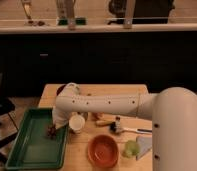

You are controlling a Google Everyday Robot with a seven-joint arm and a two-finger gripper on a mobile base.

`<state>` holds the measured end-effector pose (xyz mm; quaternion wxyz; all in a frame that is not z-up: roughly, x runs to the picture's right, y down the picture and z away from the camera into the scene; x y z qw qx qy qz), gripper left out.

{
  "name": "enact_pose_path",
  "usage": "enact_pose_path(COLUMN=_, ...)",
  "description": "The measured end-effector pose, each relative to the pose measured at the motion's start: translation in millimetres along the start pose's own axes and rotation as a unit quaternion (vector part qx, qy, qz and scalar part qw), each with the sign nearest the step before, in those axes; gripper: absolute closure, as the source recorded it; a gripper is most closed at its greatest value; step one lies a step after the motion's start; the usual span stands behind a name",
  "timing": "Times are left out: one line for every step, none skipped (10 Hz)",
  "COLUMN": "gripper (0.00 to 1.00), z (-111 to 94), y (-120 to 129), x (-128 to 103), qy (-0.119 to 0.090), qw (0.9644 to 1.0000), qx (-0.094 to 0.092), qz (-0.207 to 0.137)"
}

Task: Place grapes in tray

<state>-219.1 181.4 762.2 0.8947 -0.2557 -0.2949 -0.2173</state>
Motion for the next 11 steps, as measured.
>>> enact_pose_path(gripper=0.44, z=0.3, y=-0.2, x=-0.8, qy=-0.001, qw=1.0000, qx=-0.001, qz=-0.002)
enact_pose_path(gripper=0.34, z=0.4, y=-0.1, x=-0.9, qy=0.000, qw=1.0000, qx=-0.001, qz=-0.003)
enact_pose_path(gripper=0.24, z=0.3, y=0.0, x=-0.9, qy=0.000, qw=1.0000, qx=-0.001, qz=-0.003)
enact_pose_path(gripper=0.20, z=0.1, y=0.0, x=-0.9, qy=0.000, qw=1.0000, qx=-0.002, qz=-0.004)
enact_pose_path(gripper=0.20, z=0.5, y=-0.2, x=-2.0, qy=0.000, qw=1.0000, qx=-0.002, qz=-0.005)
enact_pose_path(gripper=0.20, z=0.8, y=-0.3, x=-2.6, qy=0.000, qw=1.0000, qx=-0.003, qz=-0.006)
enact_pose_path(gripper=0.20, z=1.1, y=-0.3, x=-3.1, qy=0.000, qw=1.0000, qx=-0.003, qz=-0.007)
enact_pose_path(gripper=0.20, z=1.2, y=-0.1, x=-3.1, qy=0.000, qw=1.0000, qx=-0.004, qz=-0.007)
enact_pose_path(gripper=0.20, z=1.2, y=0.1, x=-3.1, qy=0.000, qw=1.0000, qx=-0.004, qz=-0.007)
enact_pose_path(gripper=0.20, z=1.2, y=0.1, x=-3.0, qy=0.001, qw=1.0000, qx=-0.004, qz=-0.007)
enact_pose_path(gripper=0.20, z=1.3, y=0.3, x=-3.2, qy=0.001, qw=1.0000, qx=-0.004, qz=-0.007)
